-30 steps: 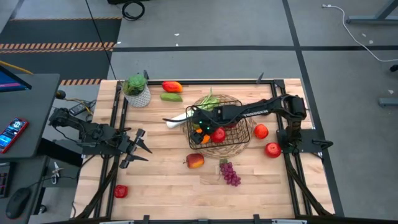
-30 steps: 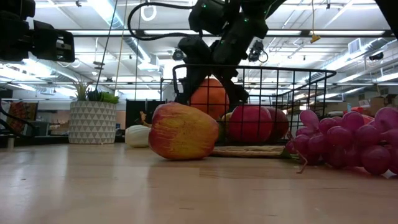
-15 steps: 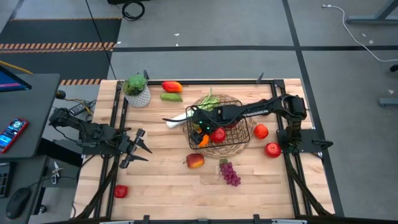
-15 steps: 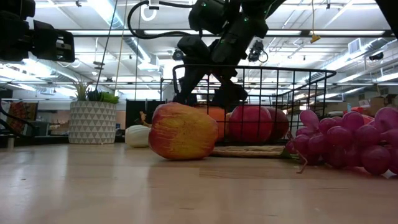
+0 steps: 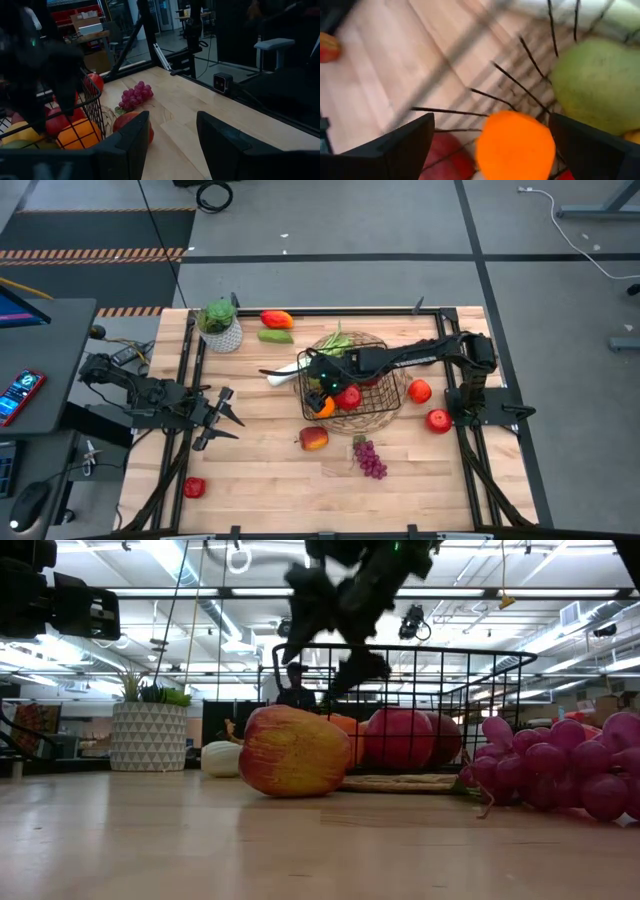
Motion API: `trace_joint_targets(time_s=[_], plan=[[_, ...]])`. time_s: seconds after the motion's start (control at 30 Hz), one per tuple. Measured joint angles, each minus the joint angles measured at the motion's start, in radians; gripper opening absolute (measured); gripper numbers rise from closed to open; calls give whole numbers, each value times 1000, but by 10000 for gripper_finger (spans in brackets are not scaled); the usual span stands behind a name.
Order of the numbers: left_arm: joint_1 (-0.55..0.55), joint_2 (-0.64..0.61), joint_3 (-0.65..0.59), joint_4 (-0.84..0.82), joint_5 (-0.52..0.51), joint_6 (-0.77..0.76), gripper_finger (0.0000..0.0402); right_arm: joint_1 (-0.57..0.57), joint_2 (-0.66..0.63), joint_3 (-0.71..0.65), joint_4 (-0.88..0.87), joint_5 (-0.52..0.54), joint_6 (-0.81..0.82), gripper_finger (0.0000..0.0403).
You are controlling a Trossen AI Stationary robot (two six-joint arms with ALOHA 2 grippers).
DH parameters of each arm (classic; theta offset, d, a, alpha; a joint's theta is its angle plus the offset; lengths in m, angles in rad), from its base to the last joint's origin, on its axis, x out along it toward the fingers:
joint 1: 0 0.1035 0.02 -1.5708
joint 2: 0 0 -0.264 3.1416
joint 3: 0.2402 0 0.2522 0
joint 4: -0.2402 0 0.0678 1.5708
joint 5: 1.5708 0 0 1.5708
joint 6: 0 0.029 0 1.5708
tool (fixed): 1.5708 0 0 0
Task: Build produce basket
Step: Put the apple into the wire basket
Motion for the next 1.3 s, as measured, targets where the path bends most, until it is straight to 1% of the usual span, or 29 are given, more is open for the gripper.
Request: trace_joint_targets(time_s=[0.13, 0.3, 0.4, 0.53, 0.57, 0.63, 0.73, 0.87, 0.93, 0.97, 1.07, 1.1, 1.23, 1.3], plan=[[0, 0, 0, 0, 0, 0, 172, 45, -62, 47, -45, 115, -46, 397], [0, 0, 0, 0, 0, 0, 172, 134, -167, 64, -49, 294, -90, 396], [0, 0, 0, 0, 0, 0, 172, 223, -200, 64, -50, 448, -132, 396], [0, 0, 0, 0, 0, 0, 172, 358, -205, 64, -50, 640, -156, 396], [0, 0, 0, 0, 0, 0, 172, 389, -203, 63, -53, 681, -158, 396], [0, 0, 0, 0, 0, 0, 172, 444, -199, 44, -51, 731, -166, 395], [0, 0, 0, 0, 0, 0, 172, 508, -187, 18, -62, 764, -179, 395], [0, 2, 0, 4, 0, 0, 172, 556, -178, -18, -42, 766, -166, 395], [0, 5, 0, 0, 0, 0, 172, 572, -177, -43, -46, 762, -75, 396], [0, 6, 0, 0, 0, 0, 172, 577, -177, -51, -65, 740, -22, 396], [0, 7, 0, -2, 0, 0, 172, 588, -181, -54, -195, 627, 142, 396], [0, 6, 0, -2, 0, 0, 172, 600, -183, -54, -239, 617, 192, 396], [0, 7, 0, -2, 0, 0, 172, 667, -183, -54, -444, 671, 373, 397], [0, 7, 0, -2, 0, 0, 172, 697, -186, -54, -571, 678, 491, 397]])
